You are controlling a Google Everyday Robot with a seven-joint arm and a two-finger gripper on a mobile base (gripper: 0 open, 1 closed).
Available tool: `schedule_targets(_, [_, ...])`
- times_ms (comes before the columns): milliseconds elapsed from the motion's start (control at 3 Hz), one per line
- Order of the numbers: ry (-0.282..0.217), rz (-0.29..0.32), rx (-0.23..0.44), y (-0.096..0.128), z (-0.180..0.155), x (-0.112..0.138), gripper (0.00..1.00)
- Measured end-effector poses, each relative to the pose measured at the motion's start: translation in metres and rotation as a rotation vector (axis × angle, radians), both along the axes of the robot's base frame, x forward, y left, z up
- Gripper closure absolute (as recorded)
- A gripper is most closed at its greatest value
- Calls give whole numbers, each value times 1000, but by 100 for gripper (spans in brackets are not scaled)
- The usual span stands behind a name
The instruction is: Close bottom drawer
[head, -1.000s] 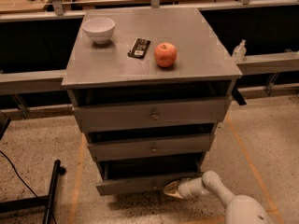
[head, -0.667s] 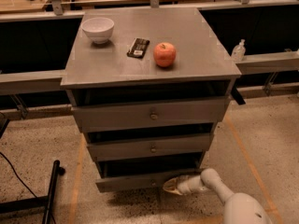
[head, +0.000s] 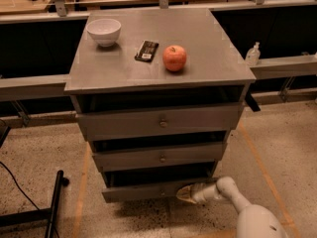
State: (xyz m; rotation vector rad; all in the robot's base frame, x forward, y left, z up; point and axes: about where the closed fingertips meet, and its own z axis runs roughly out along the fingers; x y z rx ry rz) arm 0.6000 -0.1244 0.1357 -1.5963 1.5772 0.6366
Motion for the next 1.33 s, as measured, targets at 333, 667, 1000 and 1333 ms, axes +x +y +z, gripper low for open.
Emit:
schedule_targets(333, [-9,-5,-3,-27,3,-33,100])
schedule_targets(667, [36,-2,-2,-37,2,-84,100])
schedule_targets(1000, [37,0,-4,-31,1,-82,100])
schedule_targets(1333, [35,-5,-1,-24,1,-68,100])
